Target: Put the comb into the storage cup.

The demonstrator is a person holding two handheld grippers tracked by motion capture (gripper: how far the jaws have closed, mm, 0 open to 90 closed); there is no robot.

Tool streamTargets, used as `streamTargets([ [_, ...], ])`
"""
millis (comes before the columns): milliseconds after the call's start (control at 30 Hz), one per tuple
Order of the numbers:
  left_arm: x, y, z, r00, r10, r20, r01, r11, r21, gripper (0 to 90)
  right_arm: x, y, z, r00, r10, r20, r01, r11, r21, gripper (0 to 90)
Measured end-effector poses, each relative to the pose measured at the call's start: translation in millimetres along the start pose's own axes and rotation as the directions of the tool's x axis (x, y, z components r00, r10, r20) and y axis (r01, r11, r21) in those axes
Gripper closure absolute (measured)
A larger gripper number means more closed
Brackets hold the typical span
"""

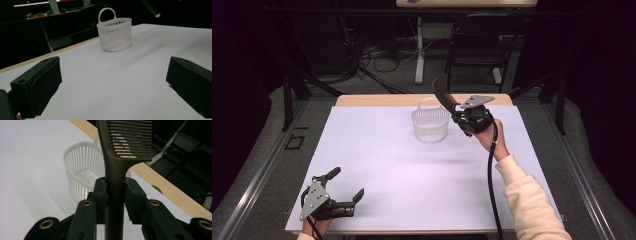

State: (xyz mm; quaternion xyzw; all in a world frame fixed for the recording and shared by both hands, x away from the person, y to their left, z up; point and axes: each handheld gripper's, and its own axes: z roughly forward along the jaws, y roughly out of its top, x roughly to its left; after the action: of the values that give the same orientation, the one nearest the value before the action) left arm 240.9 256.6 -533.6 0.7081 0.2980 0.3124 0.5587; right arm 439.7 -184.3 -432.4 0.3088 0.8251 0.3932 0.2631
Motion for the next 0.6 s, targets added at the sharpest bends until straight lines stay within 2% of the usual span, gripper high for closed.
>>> streamTargets([
  [600, 0.0, 0.3, -0.7, 1.0000, 0.000, -0.002, 0.000, 1.0000, -0.006, 0.1, 3.9, 15.6, 5.4, 0.9995, -0.032, 0.002, 0.032, 0.999, -0.012, 72.3],
])
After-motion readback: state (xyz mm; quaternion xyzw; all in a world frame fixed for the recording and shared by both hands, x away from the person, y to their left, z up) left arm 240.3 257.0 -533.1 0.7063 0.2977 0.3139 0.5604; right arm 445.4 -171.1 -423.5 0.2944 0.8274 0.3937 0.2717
